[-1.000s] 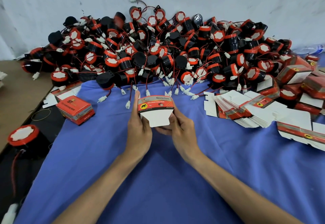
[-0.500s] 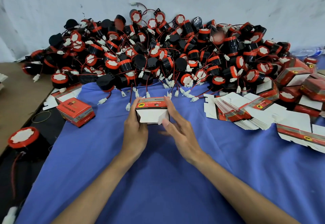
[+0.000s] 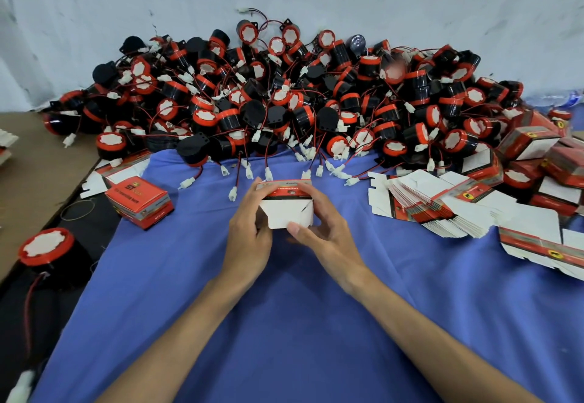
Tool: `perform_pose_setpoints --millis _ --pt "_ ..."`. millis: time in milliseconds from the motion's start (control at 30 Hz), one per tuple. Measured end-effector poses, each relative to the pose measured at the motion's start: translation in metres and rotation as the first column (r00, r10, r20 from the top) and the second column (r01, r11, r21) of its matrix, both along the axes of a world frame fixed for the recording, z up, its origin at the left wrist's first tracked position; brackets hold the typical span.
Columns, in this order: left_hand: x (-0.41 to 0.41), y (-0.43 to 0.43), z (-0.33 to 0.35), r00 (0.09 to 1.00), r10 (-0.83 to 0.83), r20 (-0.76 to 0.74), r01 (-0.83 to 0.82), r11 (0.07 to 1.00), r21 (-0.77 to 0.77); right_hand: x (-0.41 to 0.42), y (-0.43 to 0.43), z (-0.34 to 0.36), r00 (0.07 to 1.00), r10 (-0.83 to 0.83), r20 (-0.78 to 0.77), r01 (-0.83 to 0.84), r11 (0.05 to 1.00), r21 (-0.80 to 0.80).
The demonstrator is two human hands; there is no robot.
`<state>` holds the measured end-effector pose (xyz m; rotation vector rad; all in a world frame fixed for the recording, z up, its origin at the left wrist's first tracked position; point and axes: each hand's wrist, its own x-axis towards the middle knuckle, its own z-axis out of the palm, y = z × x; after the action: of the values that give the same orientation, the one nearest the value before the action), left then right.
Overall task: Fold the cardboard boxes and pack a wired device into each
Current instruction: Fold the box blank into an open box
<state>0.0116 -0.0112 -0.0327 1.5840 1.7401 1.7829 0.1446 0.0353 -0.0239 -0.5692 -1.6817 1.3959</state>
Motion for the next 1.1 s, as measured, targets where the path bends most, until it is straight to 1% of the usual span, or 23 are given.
perform_pose_setpoints --millis 67,133,233,267,333,467,533,600,700,767,833,900,1000,1100 --pt "0.0008 -0.0001 0.0014 1.000 -0.015 0.024 0.015 1.000 0.004 0.0005 0.0005 -0.0002 0.999 0.000 -0.032 0.000 1.000 -0.009" --pt "0.0006 -0.0016 0.0009 0.996 -0.067 0.059 0.066 0.998 0.023 0.0016 0.0020 0.0002 0.999 0.002 -0.051 -0.003 1.000 -0.022" --pt "-0.0001 -0.0061 0.0003 0.947 -0.219 0.233 0.216 0.976 0.040 0.0028 0.0040 0.0032 0.998 0.002 -0.056 -0.005 0.998 -0.056" --pt "-0.0007 -0.0073 0.0007 0.931 -0.254 0.263 0.251 0.967 0.048 0.0031 0.0043 0.0046 0.998 0.005 -0.062 -0.010 0.998 -0.069" --pt "-0.0005 -0.0079 0.0008 0.929 -0.279 0.244 0.277 0.960 0.043 0.0035 0.0045 0.0063 0.997 0.009 -0.082 -0.016 0.995 -0.094" --pt "0.0014 -0.0029 0.0018 0.982 -0.158 0.102 0.159 0.987 -0.004 0.0042 0.0056 0.0049 0.996 -0.005 -0.085 -0.005 0.993 -0.116" --pt "0.0013 -0.0019 0.0011 0.987 -0.142 0.073 0.144 0.989 -0.018 0.0048 0.0064 0.0046 0.998 -0.003 -0.062 -0.003 0.995 -0.096" --pt "0.0001 -0.0023 0.0001 0.988 -0.141 0.064 0.142 0.990 -0.021 0.0050 0.0062 0.0043 0.999 -0.028 -0.036 0.026 0.998 -0.052" --pt "0.0006 -0.0030 -0.0001 0.994 -0.110 0.024 0.111 0.994 -0.011 0.0034 0.0074 0.0017 0.982 -0.177 0.071 0.171 0.982 0.084" --pt "0.0013 -0.0025 -0.0006 0.996 -0.085 -0.003 0.085 0.996 0.003 0.0021 0.0068 0.0011 0.960 -0.256 0.110 0.238 0.959 0.155" --pt "0.0012 -0.0018 -0.0009 0.998 -0.068 0.009 0.068 0.998 0.012 0.0021 0.0053 0.0018 0.951 -0.292 0.103 0.270 0.945 0.186" --pt "0.0007 -0.0024 0.0000 0.996 -0.071 0.051 0.071 0.997 0.001 0.0021 0.0035 0.0025 0.950 -0.307 0.056 0.292 0.937 0.191" --pt "-0.0004 -0.0029 -0.0017 0.988 -0.117 0.100 0.118 0.993 -0.005 0.0010 0.0022 0.0014 0.952 -0.306 -0.012 0.305 0.942 0.137" --pt "-0.0008 -0.0029 -0.0032 0.983 -0.146 0.110 0.148 0.989 -0.008 0.0007 0.0028 -0.0005 0.952 -0.306 -0.014 0.306 0.947 0.094"
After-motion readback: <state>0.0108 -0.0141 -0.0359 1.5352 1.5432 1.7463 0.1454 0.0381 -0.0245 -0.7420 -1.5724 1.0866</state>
